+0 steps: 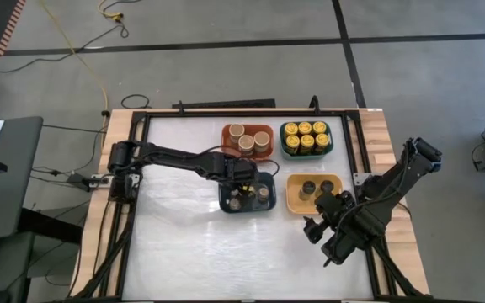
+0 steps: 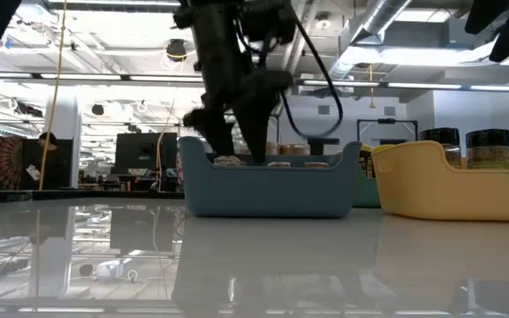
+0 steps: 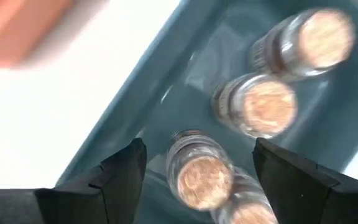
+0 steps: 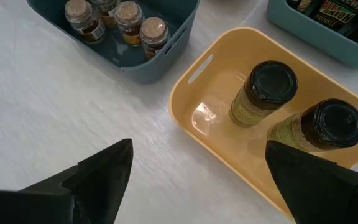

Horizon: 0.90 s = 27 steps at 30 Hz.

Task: Sort spices by type
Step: Return to Home Position

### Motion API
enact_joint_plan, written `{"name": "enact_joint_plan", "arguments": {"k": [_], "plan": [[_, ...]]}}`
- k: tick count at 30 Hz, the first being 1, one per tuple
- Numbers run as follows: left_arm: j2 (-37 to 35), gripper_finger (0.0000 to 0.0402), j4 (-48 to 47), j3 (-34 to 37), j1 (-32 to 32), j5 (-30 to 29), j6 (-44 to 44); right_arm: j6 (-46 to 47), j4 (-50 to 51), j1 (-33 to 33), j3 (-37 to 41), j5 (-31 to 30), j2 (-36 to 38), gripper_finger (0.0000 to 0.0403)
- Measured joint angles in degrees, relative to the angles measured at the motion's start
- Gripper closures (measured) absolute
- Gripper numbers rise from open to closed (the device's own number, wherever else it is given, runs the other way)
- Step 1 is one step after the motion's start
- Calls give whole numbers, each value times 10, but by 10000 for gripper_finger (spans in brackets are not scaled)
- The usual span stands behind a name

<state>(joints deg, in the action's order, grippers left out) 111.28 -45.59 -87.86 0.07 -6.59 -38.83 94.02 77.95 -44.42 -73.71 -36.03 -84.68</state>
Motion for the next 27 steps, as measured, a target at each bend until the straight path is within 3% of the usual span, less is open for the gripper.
{"name": "enact_joint_plan", "arguments": {"k": [5, 12, 19, 23, 27], "plan": [[-43, 120, -3, -1, 1, -17, 19, 0, 0, 0, 0, 0, 0, 10], [-106, 120, -34, -1, 1, 1, 262, 0, 0, 0, 0, 0, 0, 10], [-175, 120, -102, 1, -21, 34, 313, 0, 0, 0, 0, 0, 0, 10], [-230, 120, -67, 68, -39, 33, 312, 0, 0, 0, 0, 0, 0, 10], [-306, 120, 74, 209, -59, 35, 304, 0, 0, 0, 0, 0, 0, 10]]}}
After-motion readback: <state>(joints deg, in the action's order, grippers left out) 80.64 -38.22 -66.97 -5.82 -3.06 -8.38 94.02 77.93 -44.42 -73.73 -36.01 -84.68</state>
